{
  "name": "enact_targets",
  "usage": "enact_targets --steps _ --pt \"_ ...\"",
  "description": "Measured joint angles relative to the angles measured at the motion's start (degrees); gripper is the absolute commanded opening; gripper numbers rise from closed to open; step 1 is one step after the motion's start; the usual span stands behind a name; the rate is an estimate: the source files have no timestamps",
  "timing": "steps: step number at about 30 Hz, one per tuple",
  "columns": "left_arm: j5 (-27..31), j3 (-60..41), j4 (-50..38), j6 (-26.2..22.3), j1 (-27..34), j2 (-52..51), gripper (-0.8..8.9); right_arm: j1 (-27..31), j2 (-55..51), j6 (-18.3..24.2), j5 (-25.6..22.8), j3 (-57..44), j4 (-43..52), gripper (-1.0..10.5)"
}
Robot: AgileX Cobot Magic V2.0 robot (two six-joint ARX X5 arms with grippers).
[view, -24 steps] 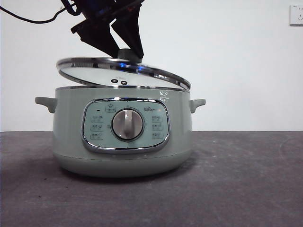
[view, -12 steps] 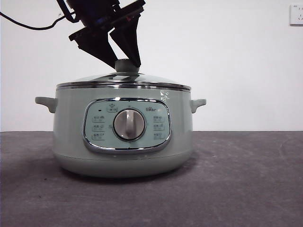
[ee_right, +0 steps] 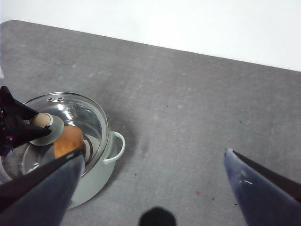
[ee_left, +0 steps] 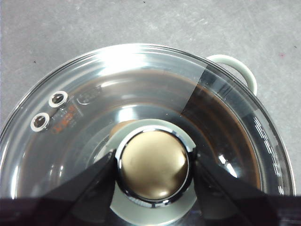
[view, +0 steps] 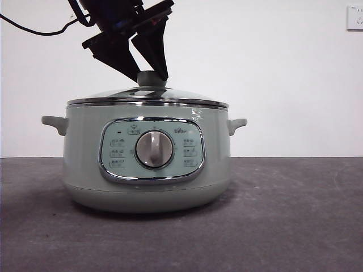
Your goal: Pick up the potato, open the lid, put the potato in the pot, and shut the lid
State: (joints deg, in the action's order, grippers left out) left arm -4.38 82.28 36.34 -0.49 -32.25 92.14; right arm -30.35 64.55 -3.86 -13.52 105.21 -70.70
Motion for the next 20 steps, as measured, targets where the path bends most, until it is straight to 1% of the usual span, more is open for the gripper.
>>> enact_targets --steps 4,9,10,12,13,14,15,17,18,20 --pt "0.2 -0.2 -0.4 -0.2 0.0 -1.4 4.1 0.0 0.4 -0.4 0.0 0.0 0.0 5.0" --pt "-0.9 -0.2 -0.3 0.2 0.0 -9.2 4.08 0.0 0.7 -1.3 0.0 0.0 0.0 4.8" --pt "-1.3 -0.2 -0.1 0.2 0.0 -11.0 4.07 0.0 0.7 -1.5 0.0 0.0 0.0 4.5" --pt "-3.0 -0.2 0.9 0.5 0.0 -15.0 3.92 0.0 -0.1 -1.9 0.0 -1.2 0.3 3.3" --pt "-3.3 -0.2 1.5 0.5 0.0 -16.7 3.48 -0.1 -0.6 -2.0 0.0 -2.1 0.3 2.8" --pt "-3.4 -0.2 2.2 0.5 0.0 -18.3 2.83 -0.1 -1.2 -2.1 0.0 -3.2 0.5 2.2" --pt "-3.5 -0.2 3.2 0.5 0.0 -20.4 1.77 -0.1 -2.0 -2.3 0.0 -5.0 0.9 1.4" --pt "-3.6 -0.2 4.7 0.0 0.0 -23.4 -0.06 -0.1 -3.5 -2.4 0.0 -7.8 1.9 0.2" --pt "-3.6 -0.2 5.8 -0.5 0.0 -25.3 -0.03 -0.1 -4.6 -2.4 0.0 -10.0 2.9 -0.2" --pt "-3.5 -0.2 7.6 -1.2 0.0 -27.9 -0.08 -0.1 -6.3 -2.4 0.0 -13.4 4.4 -0.2"
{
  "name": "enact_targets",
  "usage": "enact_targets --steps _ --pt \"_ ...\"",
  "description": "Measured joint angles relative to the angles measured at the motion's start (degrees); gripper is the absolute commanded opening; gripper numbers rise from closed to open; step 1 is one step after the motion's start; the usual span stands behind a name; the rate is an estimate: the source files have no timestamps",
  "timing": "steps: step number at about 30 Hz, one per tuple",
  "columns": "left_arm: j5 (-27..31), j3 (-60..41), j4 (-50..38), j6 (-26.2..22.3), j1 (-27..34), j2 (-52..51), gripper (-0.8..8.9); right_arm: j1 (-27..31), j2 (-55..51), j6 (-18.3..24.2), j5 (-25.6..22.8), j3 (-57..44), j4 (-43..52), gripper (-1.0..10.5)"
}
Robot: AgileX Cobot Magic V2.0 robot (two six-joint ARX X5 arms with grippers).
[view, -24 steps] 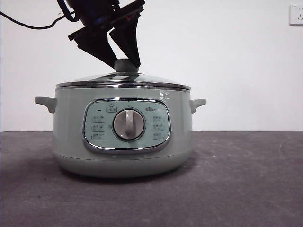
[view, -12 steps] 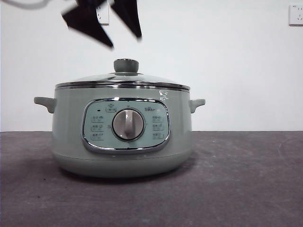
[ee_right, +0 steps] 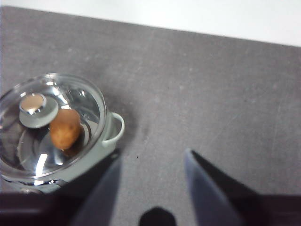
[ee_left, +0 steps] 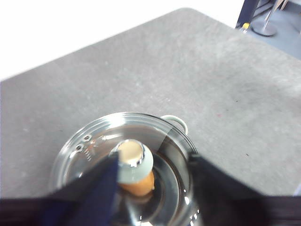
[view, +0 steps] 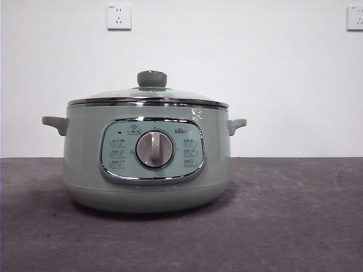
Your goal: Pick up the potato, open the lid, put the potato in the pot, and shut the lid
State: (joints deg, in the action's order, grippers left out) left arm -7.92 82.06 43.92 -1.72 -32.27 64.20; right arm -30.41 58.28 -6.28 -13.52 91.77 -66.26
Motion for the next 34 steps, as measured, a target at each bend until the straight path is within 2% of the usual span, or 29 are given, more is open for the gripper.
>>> enact_targets --steps 7,13,16,34 --pt "3.9 -0.9 4.1 -2.0 0.0 -6.7 -0.08 0.0 -9.2 0.0 0.0 -15.0 12.0 -0.2" --pt "4.8 -12.8 -3.5 -2.2 0.0 -14.8 -0.08 -1.1 -19.1 -0.2 0.0 -29.3 22.6 -0.2" --pt "4.8 -19.1 -7.5 -2.2 0.0 -18.7 -0.08 -1.1 -21.9 -0.2 -0.2 -34.2 23.7 -0.2" --pt "4.8 -20.3 -5.4 -2.2 0.0 -17.0 -0.03 -1.1 -20.7 -0.4 -1.5 -35.2 21.6 -0.2"
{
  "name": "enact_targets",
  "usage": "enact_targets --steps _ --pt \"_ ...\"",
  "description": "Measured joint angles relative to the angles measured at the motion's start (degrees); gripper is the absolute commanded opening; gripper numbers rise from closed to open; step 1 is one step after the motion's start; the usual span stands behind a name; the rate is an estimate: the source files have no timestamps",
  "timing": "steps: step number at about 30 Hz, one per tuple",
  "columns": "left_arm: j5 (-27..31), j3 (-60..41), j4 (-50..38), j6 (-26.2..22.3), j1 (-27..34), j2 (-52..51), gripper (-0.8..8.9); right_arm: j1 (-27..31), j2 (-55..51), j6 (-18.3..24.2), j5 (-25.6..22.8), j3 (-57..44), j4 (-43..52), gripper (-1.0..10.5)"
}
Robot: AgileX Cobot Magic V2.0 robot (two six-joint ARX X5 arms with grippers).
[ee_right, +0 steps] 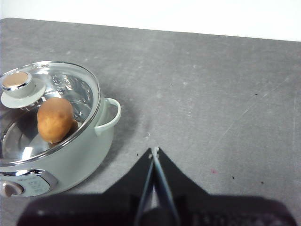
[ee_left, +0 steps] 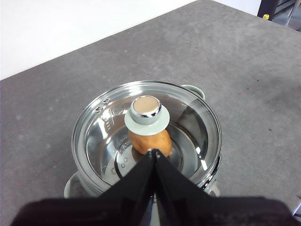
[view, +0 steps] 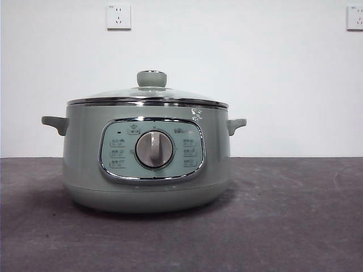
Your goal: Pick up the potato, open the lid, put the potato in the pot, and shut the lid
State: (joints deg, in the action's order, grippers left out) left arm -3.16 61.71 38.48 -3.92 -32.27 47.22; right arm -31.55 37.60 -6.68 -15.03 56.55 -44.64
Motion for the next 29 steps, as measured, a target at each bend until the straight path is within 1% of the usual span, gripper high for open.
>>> enact_targets --steps 3,5,8,11,13,20,25,29 --pt "0.5 0.0 0.1 -0.2 0.3 -0.3 -0.03 0.0 0.0 0.0 0.0 0.0 0.0 -0.2" --pt "1.4 0.0 0.7 -1.3 1.4 -1.6 -0.03 0.0 0.0 0.0 0.0 0.0 0.0 -0.2" --pt "1.0 -1.0 -0.6 -2.7 4.9 -5.4 -0.03 0.0 0.0 0.0 0.0 0.0 0.0 -0.2" --pt "-1.2 -4.7 -5.2 -3.2 9.6 -9.8 -0.03 0.0 0.0 0.0 0.0 0.0 -0.3 -0.2" --pt "-2.9 -9.0 -9.1 -3.5 13.4 -13.7 -0.03 0.0 0.0 0.0 0.0 0.0 -0.3 -0.2" --pt "-3.2 -28.1 -20.4 -3.6 25.2 -25.4 -0.03 0.0 0.0 0.0 0.0 0.0 -1.2 -0.2" --pt "-3.2 -41.5 -29.3 -3.5 29.4 -33.2 -0.03 0.0 0.0 0.0 0.0 0.0 -1.2 -0.2" --pt "-3.2 -50.1 -34.1 -2.9 30.2 -37.6 -0.03 0.0 0.0 0.0 0.0 0.0 -1.2 -0.2"
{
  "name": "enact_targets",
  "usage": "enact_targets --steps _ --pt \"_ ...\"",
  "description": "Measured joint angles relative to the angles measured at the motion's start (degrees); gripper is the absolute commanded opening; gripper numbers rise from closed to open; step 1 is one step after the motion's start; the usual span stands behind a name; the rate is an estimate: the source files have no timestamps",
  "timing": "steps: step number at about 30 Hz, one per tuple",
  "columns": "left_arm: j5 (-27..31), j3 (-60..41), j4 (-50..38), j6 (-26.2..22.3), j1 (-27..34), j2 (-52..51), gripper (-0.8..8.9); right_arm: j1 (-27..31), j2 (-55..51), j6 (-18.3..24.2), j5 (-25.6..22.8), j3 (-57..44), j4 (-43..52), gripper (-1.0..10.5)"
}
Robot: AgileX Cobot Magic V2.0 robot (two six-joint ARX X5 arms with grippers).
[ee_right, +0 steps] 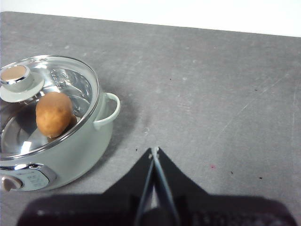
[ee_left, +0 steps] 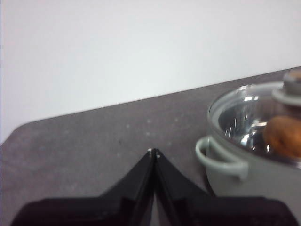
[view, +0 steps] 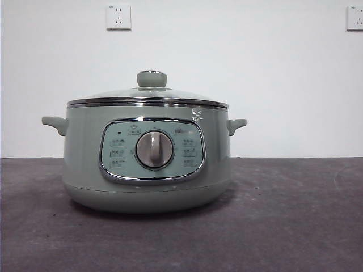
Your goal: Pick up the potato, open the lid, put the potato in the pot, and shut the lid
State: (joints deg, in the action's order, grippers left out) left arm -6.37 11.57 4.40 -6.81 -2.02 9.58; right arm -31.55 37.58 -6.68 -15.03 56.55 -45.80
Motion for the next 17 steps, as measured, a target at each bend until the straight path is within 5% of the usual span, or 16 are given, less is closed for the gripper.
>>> enact_targets --steps 17 --pt "0.2 -10.5 4.5 2.0 3.0 -9.2 -0.03 0.0 0.0 0.0 0.0 0.0 0.0 -0.2"
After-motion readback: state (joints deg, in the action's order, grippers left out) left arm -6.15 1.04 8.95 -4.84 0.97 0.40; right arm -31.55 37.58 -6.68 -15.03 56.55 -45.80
